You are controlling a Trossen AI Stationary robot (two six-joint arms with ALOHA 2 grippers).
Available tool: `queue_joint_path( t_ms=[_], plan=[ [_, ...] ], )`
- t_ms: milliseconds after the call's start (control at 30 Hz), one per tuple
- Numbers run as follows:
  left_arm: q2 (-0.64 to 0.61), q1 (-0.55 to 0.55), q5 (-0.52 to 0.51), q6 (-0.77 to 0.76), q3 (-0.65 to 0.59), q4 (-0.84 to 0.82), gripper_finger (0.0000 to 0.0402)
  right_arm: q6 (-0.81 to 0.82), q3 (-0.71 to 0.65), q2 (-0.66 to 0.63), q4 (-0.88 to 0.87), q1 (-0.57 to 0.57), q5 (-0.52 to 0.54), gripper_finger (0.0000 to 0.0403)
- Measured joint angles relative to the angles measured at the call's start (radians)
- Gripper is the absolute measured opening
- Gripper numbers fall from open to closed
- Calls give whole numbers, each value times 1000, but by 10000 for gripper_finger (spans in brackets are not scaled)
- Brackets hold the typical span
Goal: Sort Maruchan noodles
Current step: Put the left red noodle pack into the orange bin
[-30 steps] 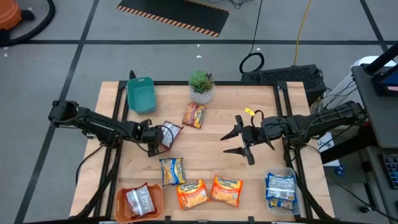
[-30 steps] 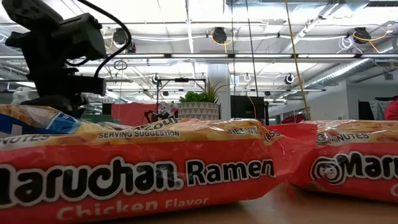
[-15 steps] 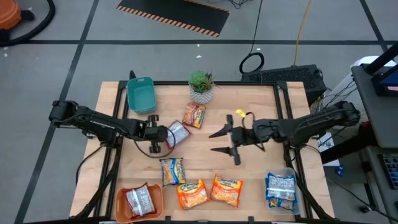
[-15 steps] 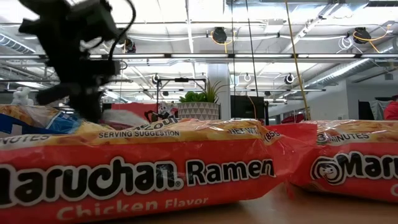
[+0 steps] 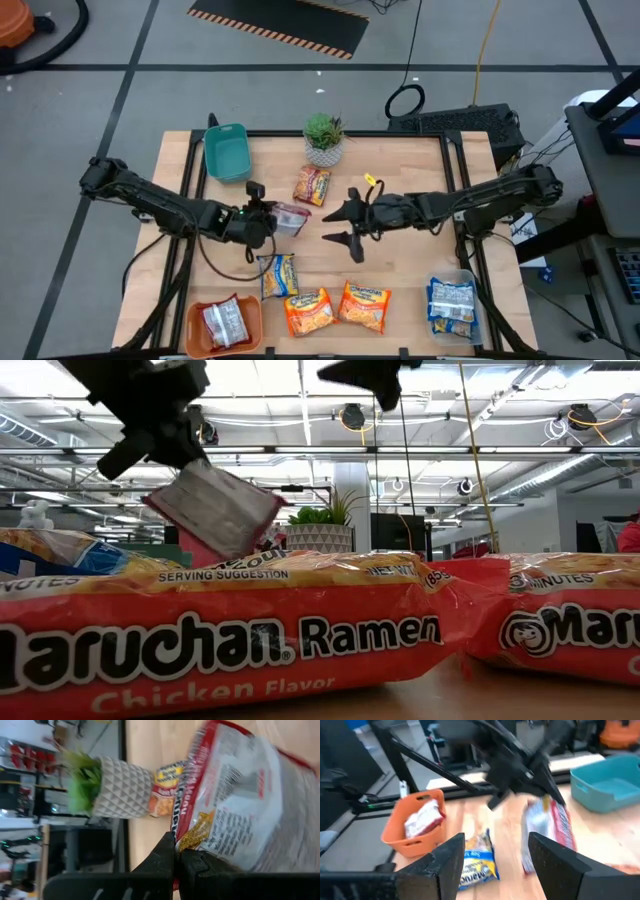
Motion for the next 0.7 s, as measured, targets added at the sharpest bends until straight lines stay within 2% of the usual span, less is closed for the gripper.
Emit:
queue_joint_path(
  t_ms=[167, 333, 500, 700],
  plan=[
    [0, -14, -32, 29, 22, 2, 1, 30, -2, 62, 0, -19, 41, 225],
    [0, -13, -33, 69, 38, 32, 1, 23, -2, 114, 3, -46, 49, 274],
    [0, -12, -33, 118, 39, 97, 1, -58, -2, 152, 0, -67, 52, 319],
    [-1, -12, -32, 95, 39, 127, 1, -93, -2, 205, 5, -95, 45, 334]
  ],
)
